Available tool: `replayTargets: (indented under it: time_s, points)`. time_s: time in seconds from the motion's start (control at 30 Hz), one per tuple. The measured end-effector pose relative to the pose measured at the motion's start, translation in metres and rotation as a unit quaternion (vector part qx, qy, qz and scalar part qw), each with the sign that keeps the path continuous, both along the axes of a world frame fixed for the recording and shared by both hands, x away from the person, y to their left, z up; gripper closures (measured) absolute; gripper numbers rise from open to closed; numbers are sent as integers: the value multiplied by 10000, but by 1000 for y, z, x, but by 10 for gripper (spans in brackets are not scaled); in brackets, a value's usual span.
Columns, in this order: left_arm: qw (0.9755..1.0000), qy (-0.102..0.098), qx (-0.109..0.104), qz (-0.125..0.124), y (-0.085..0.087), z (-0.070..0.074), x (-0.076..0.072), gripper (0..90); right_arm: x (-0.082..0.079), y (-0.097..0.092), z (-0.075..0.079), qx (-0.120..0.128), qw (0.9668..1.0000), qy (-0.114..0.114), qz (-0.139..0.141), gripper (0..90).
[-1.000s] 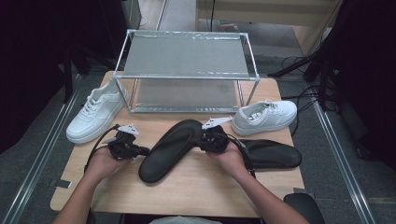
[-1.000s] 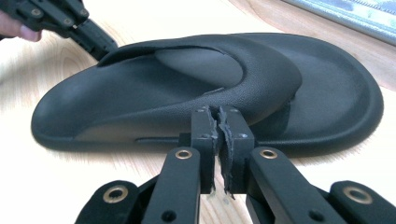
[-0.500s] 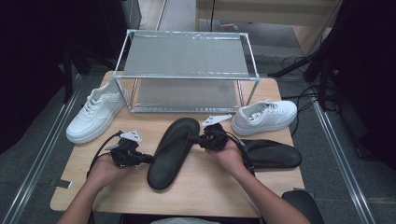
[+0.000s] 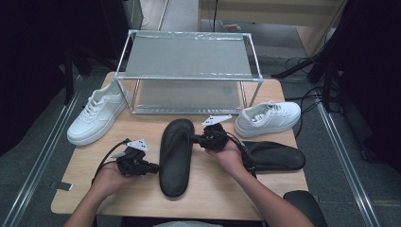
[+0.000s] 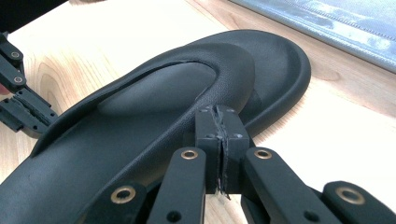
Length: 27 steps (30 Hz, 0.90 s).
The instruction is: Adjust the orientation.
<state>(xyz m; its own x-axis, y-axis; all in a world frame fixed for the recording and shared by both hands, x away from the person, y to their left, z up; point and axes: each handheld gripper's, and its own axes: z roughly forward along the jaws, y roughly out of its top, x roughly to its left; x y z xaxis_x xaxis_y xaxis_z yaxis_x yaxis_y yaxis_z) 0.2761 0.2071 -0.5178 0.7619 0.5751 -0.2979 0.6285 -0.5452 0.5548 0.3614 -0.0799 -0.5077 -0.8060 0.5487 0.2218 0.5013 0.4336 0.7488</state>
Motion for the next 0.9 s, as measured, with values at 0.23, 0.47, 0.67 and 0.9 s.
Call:
replayTargets:
  time_s: [0.23,0.47,0.67,0.9]
  points:
    - [9995,-51,-272,148,7,6,2,793,3,-6,3,37,10000,-1,-2,796]
    - [9985,-99,-370,379,12,10,7,573,0,-19,14,223,9996,-55,144,663]
    - [9970,-182,-557,507,13,14,12,426,-11,-31,18,220,9991,-265,259,521]
    - [9968,-283,-543,505,10,17,18,390,-27,-45,28,95,9980,-334,532,466]
